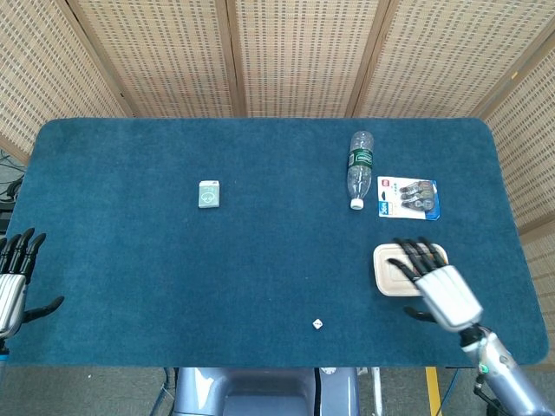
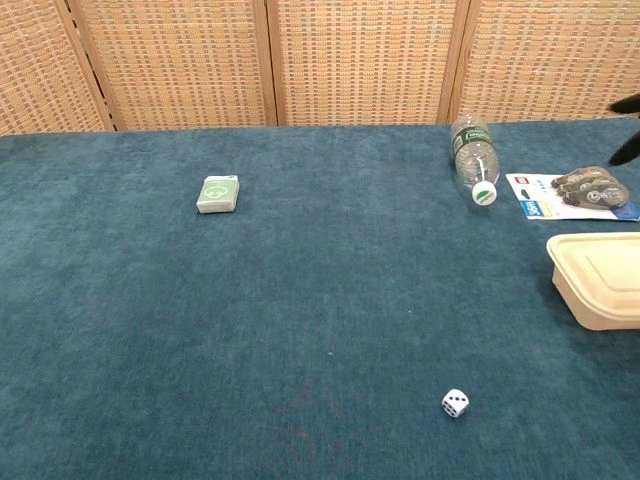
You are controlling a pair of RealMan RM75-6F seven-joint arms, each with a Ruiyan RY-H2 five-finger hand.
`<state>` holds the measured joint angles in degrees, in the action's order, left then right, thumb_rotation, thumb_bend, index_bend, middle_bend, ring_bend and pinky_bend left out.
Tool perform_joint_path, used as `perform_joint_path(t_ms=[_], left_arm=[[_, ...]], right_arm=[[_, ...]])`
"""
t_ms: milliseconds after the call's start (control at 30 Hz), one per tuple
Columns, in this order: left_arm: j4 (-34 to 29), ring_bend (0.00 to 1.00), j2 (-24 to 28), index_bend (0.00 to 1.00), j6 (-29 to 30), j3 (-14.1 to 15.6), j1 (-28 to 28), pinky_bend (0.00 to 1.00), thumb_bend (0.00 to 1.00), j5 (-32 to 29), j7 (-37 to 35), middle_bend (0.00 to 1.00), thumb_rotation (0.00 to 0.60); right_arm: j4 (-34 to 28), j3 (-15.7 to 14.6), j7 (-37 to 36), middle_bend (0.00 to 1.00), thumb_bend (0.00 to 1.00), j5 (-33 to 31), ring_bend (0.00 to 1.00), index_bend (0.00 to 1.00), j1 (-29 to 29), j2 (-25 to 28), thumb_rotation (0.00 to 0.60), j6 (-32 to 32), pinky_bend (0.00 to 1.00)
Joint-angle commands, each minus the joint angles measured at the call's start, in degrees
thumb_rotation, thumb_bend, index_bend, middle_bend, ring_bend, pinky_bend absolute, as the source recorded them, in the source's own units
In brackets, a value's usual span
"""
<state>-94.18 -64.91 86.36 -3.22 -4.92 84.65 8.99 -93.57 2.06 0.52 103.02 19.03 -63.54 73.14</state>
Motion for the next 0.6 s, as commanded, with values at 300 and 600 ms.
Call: perform_joint_path(t_ms=[300, 600], left_arm=[[0.41, 0.00, -0.05, 0.00, -1.87, -0.71, -0.71, 0.00, 0.00, -2.18, 0.02, 0.00, 0.600], [0.28, 0.00, 0.41, 0.00, -3.08, -1.02, -1.22, 0.00, 0.00, -3.29, -0.53, 0.00, 0.600]], right_arm=[[-2.89, 0.13, -1.17, 0.00, 0.26, 5.09, 0.00, 0.37, 14.10, -5.38, 0.600, -16.02, 0.00], [2.24, -0.42, 3.09, 0.00, 0.33, 1.45, 0.00, 0.39, 17.05, -13.46, 0.600, -21.02, 0.00]])
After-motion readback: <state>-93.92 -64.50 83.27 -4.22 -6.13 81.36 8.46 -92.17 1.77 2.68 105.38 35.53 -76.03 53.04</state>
